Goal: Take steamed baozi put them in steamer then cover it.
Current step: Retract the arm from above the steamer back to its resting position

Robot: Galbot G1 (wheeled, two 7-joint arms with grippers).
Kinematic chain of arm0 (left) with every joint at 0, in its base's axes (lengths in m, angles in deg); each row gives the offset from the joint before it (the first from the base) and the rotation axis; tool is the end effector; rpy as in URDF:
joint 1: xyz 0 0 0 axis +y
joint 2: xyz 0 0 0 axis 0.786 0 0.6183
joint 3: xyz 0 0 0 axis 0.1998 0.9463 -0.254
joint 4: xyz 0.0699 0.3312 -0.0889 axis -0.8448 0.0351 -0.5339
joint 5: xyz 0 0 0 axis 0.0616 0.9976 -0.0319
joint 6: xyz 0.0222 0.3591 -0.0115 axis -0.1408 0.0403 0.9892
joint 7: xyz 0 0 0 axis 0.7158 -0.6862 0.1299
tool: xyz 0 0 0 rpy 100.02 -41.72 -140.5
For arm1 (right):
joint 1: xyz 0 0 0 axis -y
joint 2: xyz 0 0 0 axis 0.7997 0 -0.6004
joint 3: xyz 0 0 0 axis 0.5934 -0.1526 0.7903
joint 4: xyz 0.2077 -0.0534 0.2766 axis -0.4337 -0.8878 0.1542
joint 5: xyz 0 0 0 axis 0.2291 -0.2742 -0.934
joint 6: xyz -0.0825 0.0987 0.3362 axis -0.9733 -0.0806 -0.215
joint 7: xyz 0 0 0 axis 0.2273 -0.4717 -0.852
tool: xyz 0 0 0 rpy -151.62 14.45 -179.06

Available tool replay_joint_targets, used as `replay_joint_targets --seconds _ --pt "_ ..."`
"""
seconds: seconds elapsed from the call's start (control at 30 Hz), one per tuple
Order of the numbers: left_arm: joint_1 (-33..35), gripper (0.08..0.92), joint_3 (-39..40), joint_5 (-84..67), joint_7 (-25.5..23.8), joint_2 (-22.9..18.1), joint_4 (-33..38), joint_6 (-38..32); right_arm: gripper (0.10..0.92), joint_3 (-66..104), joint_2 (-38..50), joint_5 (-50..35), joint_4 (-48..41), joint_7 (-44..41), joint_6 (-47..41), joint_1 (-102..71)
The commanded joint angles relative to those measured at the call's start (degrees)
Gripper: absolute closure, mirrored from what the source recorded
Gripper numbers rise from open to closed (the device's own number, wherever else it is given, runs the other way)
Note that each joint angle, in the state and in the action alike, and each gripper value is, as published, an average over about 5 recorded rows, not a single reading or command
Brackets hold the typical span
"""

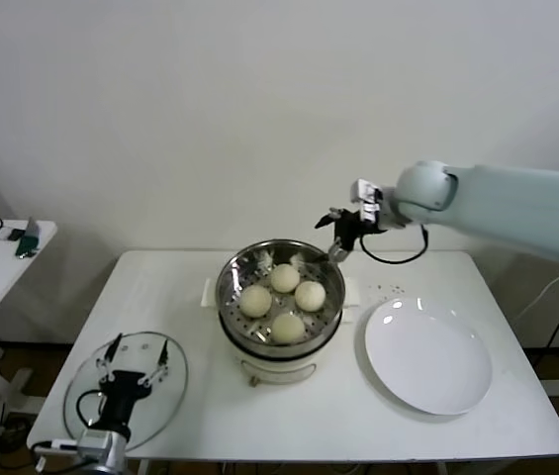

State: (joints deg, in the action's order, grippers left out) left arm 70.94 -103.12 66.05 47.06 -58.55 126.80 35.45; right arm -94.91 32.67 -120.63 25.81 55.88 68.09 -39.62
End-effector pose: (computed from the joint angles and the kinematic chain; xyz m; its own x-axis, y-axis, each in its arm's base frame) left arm 0.1692 0.0867 -0.3516 -0.9950 -0.0254 0.0961 -0.0005 0.9681 0.2506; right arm 0.5322 -0.0370 -0.0610 -0.3906 -0.5718 0.7215 -0.9165 0.1673 -0.3635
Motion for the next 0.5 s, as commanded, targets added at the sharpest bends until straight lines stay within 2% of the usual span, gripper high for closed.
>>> replay_joint_targets --seconds 0.03,0.23,0.5 --pt "-0.3 0.177 -0.3 1.7 0.9 -0.4 -0.4 -1.7 0.203 28.2 22.2 7.4 9.6 13.5 7.2 -25.6" --pt "0.0 0.177 -0.6 2.6 0.6 -0.9 -0.1 -2.3 0.202 61.6 25.6 12.7 11.3 15.9 11.3 -58.6" --pt "0.4 0.177 -1.1 5.3 0.6 -0.9 1.0 -1.0 0.203 99.2 18.5 21.7 14.6 15.8 12.8 -94.9"
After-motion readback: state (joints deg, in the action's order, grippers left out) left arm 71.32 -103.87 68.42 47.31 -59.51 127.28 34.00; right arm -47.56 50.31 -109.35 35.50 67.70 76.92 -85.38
